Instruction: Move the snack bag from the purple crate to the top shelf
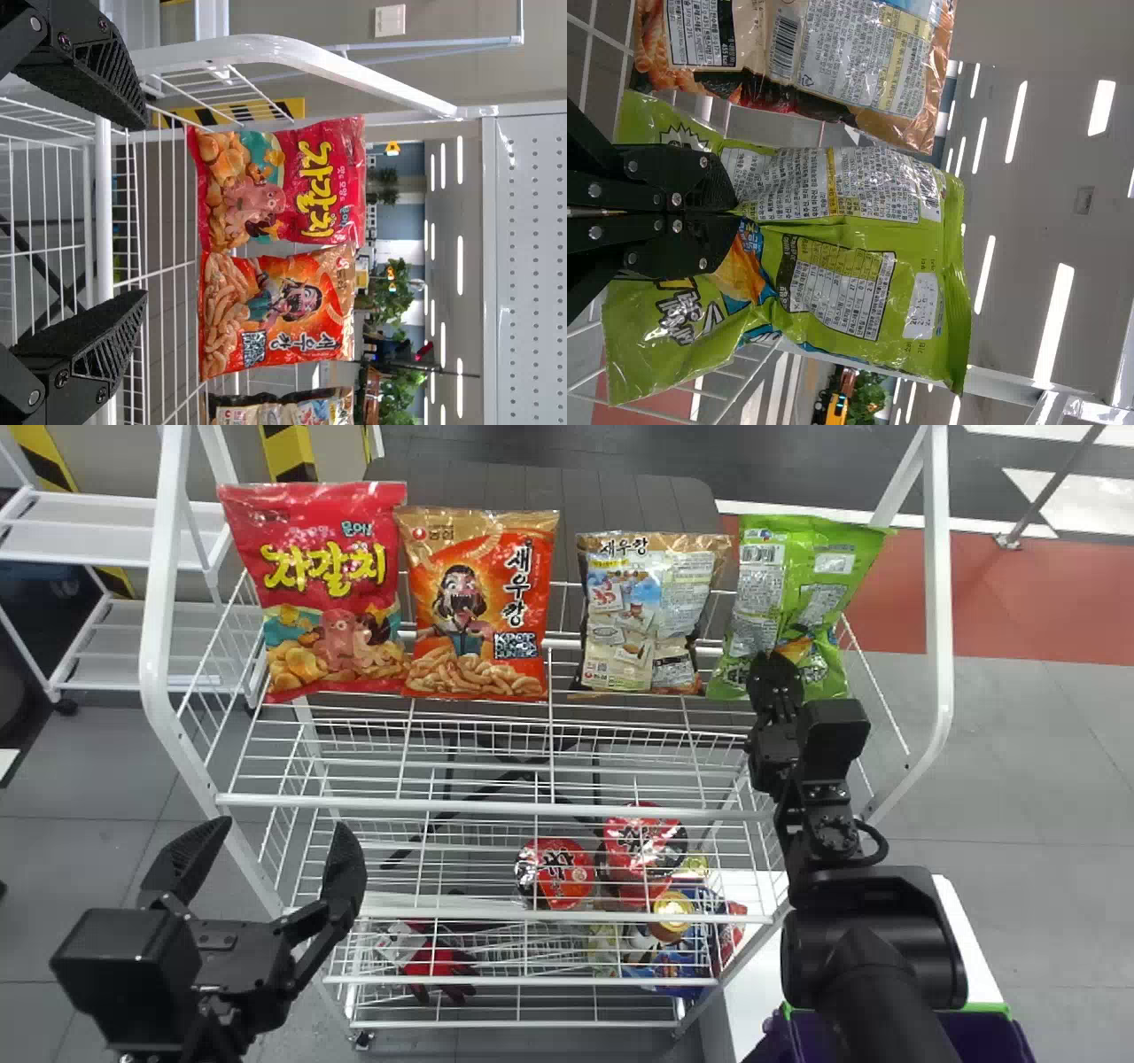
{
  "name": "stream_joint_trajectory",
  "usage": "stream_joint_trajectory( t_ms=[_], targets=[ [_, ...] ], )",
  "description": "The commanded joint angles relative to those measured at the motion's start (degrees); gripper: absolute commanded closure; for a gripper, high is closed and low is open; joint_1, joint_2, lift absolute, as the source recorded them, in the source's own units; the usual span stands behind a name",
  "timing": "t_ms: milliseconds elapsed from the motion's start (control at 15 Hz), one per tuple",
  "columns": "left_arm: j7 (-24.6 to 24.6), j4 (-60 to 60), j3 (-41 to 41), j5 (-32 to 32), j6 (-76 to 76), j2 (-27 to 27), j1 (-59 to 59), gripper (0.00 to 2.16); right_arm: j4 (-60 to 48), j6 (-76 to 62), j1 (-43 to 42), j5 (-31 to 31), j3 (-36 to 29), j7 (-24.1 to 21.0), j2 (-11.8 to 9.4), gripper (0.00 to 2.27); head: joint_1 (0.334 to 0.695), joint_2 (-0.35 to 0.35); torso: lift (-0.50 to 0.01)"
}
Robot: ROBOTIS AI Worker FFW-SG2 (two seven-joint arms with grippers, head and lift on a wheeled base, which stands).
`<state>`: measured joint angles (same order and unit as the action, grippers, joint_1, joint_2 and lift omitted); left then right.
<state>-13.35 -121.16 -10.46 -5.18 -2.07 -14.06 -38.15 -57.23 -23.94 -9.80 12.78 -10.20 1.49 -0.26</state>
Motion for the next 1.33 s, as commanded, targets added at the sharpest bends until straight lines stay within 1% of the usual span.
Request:
stream_joint_trajectory(
  t_ms=[0, 333, 467, 533, 600, 667, 733, 800, 867, 933, 1000, 1267],
  targets=[
    [-0.1, 0.0, 0.2, 0.0, 0.0, -0.1, 0.0, 0.16, 1.0, 0.0, -0.6, 0.0, 0.0, 0.0, 0.3, 1.73, 0.695, -0.11, 0.0],
    [0.0, 0.3, 0.4, -0.3, 0.0, 0.0, 0.4, 0.16, 2.7, -0.4, -1.9, 0.1, -0.4, 0.0, 0.3, 1.73, 0.695, -0.104, 0.0],
    [0.0, 0.3, 0.4, -0.4, 0.0, 0.0, 0.7, 0.16, 2.9, -0.4, -2.1, 0.8, -0.4, 0.0, 0.3, 1.54, 0.695, -0.105, 0.0],
    [0.0, 0.3, 0.4, -0.4, -0.2, 0.0, 0.8, 0.16, 3.4, -0.5, -2.2, 1.5, -0.4, -1.4, 0.3, 1.54, 0.695, -0.105, 0.0],
    [0.0, 0.4, 0.4, -0.4, -0.2, 0.0, 0.9, 0.16, 3.7, -1.1, -2.2, 1.4, -0.4, -1.5, 0.3, 1.5, 0.695, -0.105, 0.0],
    [0.0, 0.5, 0.4, -0.4, -0.2, 0.0, 1.0, 0.16, 4.1, -1.1, -2.4, 1.3, -0.4, -1.5, 0.3, 1.4, 0.695, -0.107, 0.0],
    [0.0, 0.6, 0.4, -0.4, -0.2, 0.0, 1.2, 0.16, 4.2, -1.1, -2.6, 1.3, -0.4, -1.5, 0.3, 1.21, 0.695, -0.107, 0.0],
    [0.0, 0.8, 0.4, -0.4, -0.2, 0.0, 1.4, 0.16, 4.3, -1.2, -2.6, 1.3, -0.5, -1.5, 0.3, 0.81, 0.695, -0.107, 0.0],
    [0.0, 1.0, 0.4, -0.5, -0.2, 0.0, 1.7, 0.16, 4.5, -1.2, -2.8, 1.1, -0.5, -1.5, 0.3, 0.35, 0.695, -0.107, 0.0],
    [0.0, 1.2, 0.4, -0.5, -0.2, 0.0, 1.8, 0.16, 4.7, -1.2, -2.9, 1.0, -0.5, -1.5, 0.3, 0.15, 0.695, -0.106, 0.0],
    [0.1, 1.4, 0.3, -0.5, -0.2, 0.0, 1.9, 0.16, 4.9, -1.2, -3.0, 0.9, -0.6, -1.5, 0.3, 0.11, 0.695, -0.106, 0.0],
    [0.1, 1.4, 0.2, -0.5, -0.5, 0.0, 2.3, 0.16, 5.3, -1.9, -3.2, 0.6, -0.6, -1.5, 0.3, 0.11, 0.695, -0.107, 0.0]
  ],
)
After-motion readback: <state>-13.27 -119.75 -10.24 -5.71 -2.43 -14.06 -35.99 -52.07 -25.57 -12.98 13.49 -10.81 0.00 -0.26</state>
